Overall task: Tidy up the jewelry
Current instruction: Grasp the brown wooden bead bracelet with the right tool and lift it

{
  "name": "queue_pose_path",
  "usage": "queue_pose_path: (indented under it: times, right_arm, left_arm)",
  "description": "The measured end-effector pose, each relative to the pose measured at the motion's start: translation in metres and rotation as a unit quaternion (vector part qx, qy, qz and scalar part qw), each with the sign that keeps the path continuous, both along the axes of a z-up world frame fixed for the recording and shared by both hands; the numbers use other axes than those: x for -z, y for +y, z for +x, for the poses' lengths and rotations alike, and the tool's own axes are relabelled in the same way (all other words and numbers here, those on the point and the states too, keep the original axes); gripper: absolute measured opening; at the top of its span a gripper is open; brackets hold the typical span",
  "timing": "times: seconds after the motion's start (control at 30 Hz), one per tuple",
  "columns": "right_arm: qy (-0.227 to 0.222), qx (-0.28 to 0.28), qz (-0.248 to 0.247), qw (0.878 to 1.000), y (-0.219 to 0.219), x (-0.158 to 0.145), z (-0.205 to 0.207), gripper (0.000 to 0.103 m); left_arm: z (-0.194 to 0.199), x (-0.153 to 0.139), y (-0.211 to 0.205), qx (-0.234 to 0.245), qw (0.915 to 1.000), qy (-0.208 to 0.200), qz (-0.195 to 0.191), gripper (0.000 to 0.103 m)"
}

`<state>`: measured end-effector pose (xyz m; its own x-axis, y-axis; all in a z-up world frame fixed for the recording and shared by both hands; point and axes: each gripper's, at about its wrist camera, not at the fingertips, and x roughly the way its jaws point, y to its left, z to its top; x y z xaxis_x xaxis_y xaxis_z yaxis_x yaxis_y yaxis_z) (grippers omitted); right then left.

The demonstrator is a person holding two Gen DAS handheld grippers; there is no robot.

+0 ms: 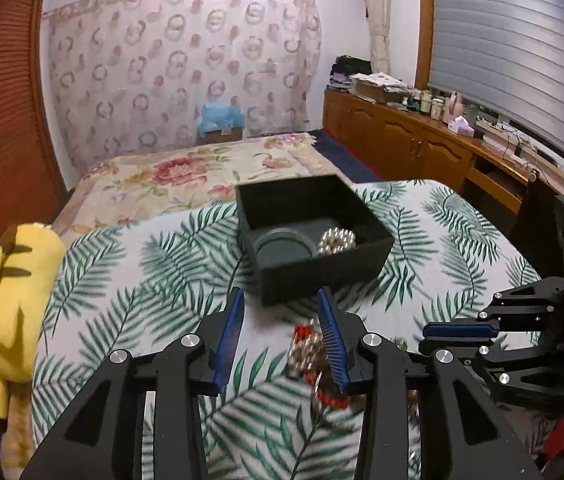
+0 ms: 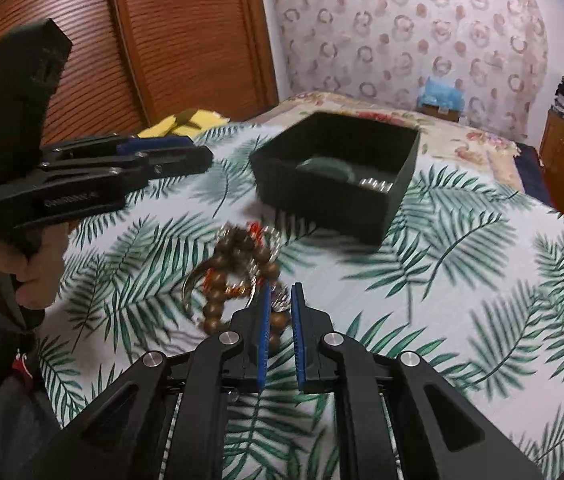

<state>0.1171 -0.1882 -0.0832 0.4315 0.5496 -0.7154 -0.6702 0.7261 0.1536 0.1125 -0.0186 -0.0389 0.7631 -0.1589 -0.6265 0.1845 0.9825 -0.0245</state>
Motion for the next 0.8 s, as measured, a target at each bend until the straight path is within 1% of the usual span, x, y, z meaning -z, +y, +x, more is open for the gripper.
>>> queue_pose_path:
  times: [0.1,0.23,0.4,0.5,0.6,0.8]
  right_arm:
    - [0.027,-0.005,0.0,1.0,0.003,0.008,0.0,0.012]
    - [0.032,-0.003,-0.01,0.999,0.006,0.013,0.001,0.012]
    - [0.034,0.0,-0.02,0.999,0.009,0.016,0.004,0.012]
    - [0.032,0.0,-0.033,0.999,0.015,0.017,0.007,0.016]
    - [0.031,0.001,-0.048,0.998,0.019,0.021,0.014,0.024]
    - [0.014,-0.008,-0.069,0.997,0.026,0.022,0.012,0.024]
  left_arm:
    - [-0.004,0.009,0.006,-0.005,0.9999,0.011,0.002,0.036]
    - [-0.01,0.018,0.014,-0.01,0.9997,0.024,0.001,0.036]
    - [-0.018,0.024,0.019,-0.012,0.9995,0.03,-0.004,0.036]
    - [-0.023,0.026,0.02,-0.011,0.9994,0.033,-0.007,0.036]
    - [-0.027,0.028,0.02,-0.01,0.9993,0.035,-0.011,0.036]
    - [-0.034,0.032,0.02,-0.01,0.9991,0.038,-0.016,0.036]
